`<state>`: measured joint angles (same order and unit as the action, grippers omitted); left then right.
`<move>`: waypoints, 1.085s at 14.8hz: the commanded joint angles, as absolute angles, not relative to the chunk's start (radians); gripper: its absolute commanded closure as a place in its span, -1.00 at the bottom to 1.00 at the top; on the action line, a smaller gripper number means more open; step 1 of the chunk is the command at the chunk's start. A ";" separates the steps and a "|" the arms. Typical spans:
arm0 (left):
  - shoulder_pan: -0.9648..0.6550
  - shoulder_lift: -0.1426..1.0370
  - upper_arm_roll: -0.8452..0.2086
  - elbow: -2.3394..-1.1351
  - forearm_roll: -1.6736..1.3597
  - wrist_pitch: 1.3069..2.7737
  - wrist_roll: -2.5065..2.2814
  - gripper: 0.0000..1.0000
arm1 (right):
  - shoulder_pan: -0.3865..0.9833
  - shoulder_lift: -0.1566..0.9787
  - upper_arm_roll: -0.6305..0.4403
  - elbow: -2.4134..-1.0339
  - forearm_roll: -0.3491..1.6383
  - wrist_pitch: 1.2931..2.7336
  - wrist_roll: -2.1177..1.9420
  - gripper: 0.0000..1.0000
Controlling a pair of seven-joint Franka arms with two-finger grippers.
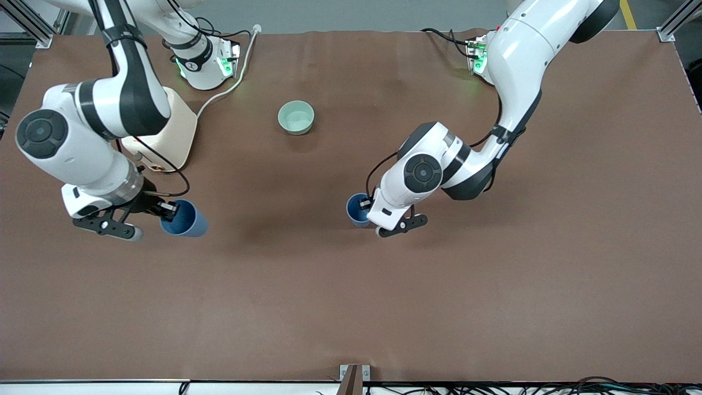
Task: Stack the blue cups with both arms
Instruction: 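Place the left gripper's cup mid-table while the right gripper carries its cup, then lower the right gripper's cup into the placed cup while the left gripper withdraws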
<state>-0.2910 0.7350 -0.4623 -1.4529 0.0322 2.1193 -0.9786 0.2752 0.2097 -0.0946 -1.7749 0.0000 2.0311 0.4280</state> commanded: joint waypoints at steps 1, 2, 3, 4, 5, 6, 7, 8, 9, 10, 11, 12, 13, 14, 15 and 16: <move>-0.299 0.758 -0.456 -1.424 0.044 2.117 -0.992 0.79 | 0.336 0.196 -0.101 -1.767 0.011 2.020 0.503 0.90; -0.299 0.759 -0.456 -1.422 0.043 2.118 -0.992 0.43 | 0.357 0.198 -0.101 -1.758 0.011 2.020 0.543 0.90; -0.299 0.759 -0.456 -1.424 0.044 2.118 -0.992 0.06 | 0.380 0.198 -0.101 -1.749 0.011 2.020 0.579 0.90; -0.299 0.756 -0.456 -1.424 0.044 2.118 -0.992 -0.55 | 0.403 0.199 -0.101 -1.735 0.011 2.020 0.613 0.91; -0.296 0.750 -0.456 -1.422 0.046 2.117 -0.985 -1.00 | 0.426 0.201 -0.101 -1.718 0.012 2.020 0.642 0.91; -0.288 0.738 -0.456 -1.407 0.048 2.109 -0.985 -1.00 | 0.449 0.204 -0.101 -1.706 0.014 2.020 0.678 0.91; -0.281 0.721 -0.456 -1.381 0.057 2.089 -0.980 -1.00 | 0.472 0.209 -0.101 -1.697 0.014 2.020 0.708 0.91; -0.266 0.701 -0.456 -1.362 0.083 2.041 -0.971 -1.00 | 0.498 0.219 -0.101 -1.683 0.014 2.020 0.748 0.91; -0.229 0.678 -0.457 -1.335 0.119 1.975 -0.948 -1.00 | 0.527 0.233 -0.101 -1.665 0.015 2.020 0.791 0.91; -0.192 0.660 -0.466 -1.309 0.141 1.915 -0.904 -1.00 | 0.557 0.256 -0.100 -1.640 0.015 2.022 0.839 0.91; -0.163 0.625 -0.463 -1.305 0.143 1.867 -0.844 -1.00 | 0.586 0.282 -0.100 -1.611 0.017 2.022 0.883 0.91; -0.114 0.574 -0.459 -1.305 0.144 1.829 -0.751 -1.00 | 0.621 0.316 -0.100 -1.577 0.017 2.023 0.932 0.92; -0.063 0.546 -0.459 -1.305 0.147 1.803 -0.642 -1.00 | 0.650 0.355 -0.100 -1.537 0.023 2.023 0.980 0.92; -0.019 0.516 -0.459 -1.307 0.149 1.777 -0.547 -1.00 | 0.675 0.400 -0.100 -1.501 0.023 2.025 1.020 0.92; 0.026 0.484 -0.456 -1.313 0.161 1.741 -0.482 -1.00 | 0.702 0.443 -0.100 -1.462 0.023 2.028 1.057 0.92; 0.069 0.454 -0.457 -1.313 0.198 1.718 -0.432 -1.00 | 0.721 0.484 -0.100 -1.425 0.025 2.029 1.083 0.92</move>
